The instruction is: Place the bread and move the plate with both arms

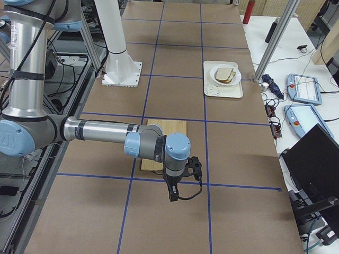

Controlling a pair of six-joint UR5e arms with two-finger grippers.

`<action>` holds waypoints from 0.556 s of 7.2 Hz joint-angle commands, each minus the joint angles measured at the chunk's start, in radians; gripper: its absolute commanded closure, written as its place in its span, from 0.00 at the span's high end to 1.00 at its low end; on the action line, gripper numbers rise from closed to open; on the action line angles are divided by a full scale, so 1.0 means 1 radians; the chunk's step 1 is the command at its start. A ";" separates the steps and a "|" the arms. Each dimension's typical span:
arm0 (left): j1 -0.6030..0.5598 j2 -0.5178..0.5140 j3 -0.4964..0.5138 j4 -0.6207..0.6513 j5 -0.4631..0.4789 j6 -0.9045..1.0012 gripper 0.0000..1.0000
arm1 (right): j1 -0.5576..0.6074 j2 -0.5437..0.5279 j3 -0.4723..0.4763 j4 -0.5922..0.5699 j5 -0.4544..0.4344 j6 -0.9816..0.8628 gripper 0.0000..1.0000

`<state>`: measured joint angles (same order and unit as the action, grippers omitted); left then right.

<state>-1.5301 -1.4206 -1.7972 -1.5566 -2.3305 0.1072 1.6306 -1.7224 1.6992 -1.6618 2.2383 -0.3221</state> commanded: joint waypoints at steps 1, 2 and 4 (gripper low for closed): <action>-0.002 0.002 0.001 -0.002 0.002 0.000 0.99 | 0.000 0.003 0.031 -0.001 -0.003 0.011 1.00; -0.004 0.003 0.001 -0.002 0.002 0.000 0.98 | 0.000 0.006 0.033 -0.001 0.001 0.012 1.00; -0.007 0.005 0.001 -0.002 0.002 0.000 0.98 | 0.000 0.017 0.031 -0.001 0.003 0.014 1.00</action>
<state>-1.5346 -1.4168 -1.7964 -1.5585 -2.3287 0.1074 1.6306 -1.7119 1.7301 -1.6628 2.2401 -0.3102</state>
